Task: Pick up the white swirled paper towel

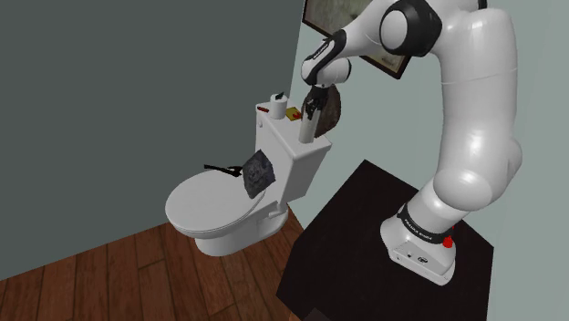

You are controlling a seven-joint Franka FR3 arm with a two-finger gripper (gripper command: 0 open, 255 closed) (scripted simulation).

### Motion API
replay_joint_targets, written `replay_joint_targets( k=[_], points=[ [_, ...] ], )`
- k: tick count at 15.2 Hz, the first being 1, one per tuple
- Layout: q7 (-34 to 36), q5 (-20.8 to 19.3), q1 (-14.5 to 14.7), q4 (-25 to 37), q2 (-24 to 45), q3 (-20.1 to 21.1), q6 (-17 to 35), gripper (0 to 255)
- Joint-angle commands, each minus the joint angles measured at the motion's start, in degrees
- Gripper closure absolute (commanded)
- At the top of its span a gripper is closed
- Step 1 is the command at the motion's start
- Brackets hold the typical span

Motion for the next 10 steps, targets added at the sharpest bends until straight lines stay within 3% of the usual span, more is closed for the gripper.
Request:
replay_joint_targets(
  k=[1, 10],
  points=[
    [0.2, -0.4, 0.3, -0.2, -1.2, -0.4, -1.0, 255],
    [1.1, -1.9, 1.2, -0.4, -5.2, -1.6, -4.7, 255]
  ],
)
